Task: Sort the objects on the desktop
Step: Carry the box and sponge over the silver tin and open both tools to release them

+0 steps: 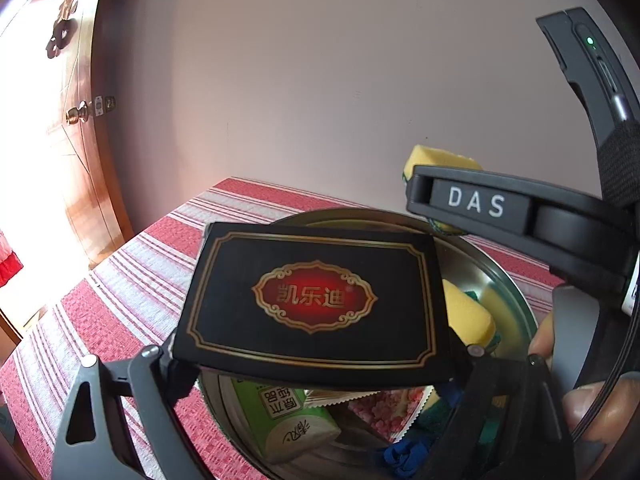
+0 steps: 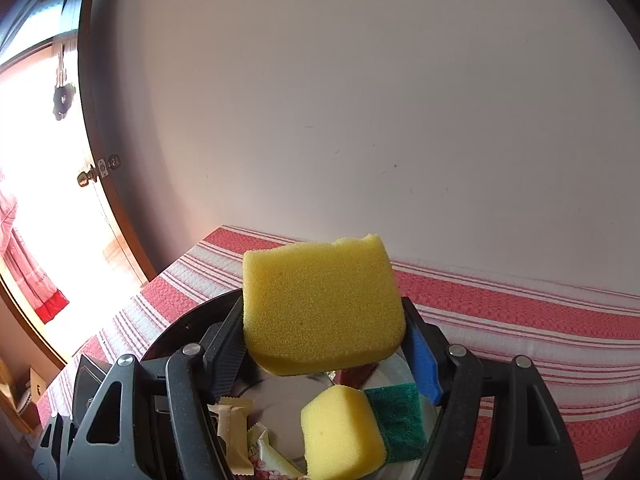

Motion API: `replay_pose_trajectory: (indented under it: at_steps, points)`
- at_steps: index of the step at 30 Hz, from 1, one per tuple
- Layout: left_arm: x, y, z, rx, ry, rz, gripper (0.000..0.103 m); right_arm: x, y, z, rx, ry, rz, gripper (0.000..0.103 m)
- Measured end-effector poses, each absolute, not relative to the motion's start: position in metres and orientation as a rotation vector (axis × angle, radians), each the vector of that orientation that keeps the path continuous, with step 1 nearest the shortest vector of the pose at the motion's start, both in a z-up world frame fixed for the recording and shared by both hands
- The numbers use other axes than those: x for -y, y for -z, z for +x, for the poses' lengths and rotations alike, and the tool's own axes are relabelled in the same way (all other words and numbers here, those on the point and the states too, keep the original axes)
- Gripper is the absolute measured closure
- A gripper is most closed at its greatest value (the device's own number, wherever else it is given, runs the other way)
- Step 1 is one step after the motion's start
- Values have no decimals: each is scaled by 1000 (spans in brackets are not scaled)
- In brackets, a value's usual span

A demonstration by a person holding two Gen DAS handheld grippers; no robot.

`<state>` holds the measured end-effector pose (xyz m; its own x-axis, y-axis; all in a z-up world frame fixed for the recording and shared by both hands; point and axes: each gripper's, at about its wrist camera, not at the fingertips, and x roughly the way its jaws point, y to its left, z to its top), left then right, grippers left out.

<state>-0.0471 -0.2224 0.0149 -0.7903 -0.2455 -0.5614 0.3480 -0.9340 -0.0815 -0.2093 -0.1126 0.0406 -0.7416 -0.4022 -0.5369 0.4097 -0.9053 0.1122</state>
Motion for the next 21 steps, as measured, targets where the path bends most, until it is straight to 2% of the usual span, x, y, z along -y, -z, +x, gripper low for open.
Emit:
replay_pose_trajectory:
  at_steps: [13,15,17,21]
  points:
    - [229,-6,-60,-292,2686,893,9,126,-6,-259,41,2392,1158,28]
    - [230,-7,-61,-307,2687,904,7,117,-7,-257,76,2396,1155,26]
    - [231,-7,-62,-310,2690,907,3,107,-13,-250,97,2434,1122,18]
    - [226,-7,-62,-298,2689,912,1,95,-26,-235,63,2516,1019,17]
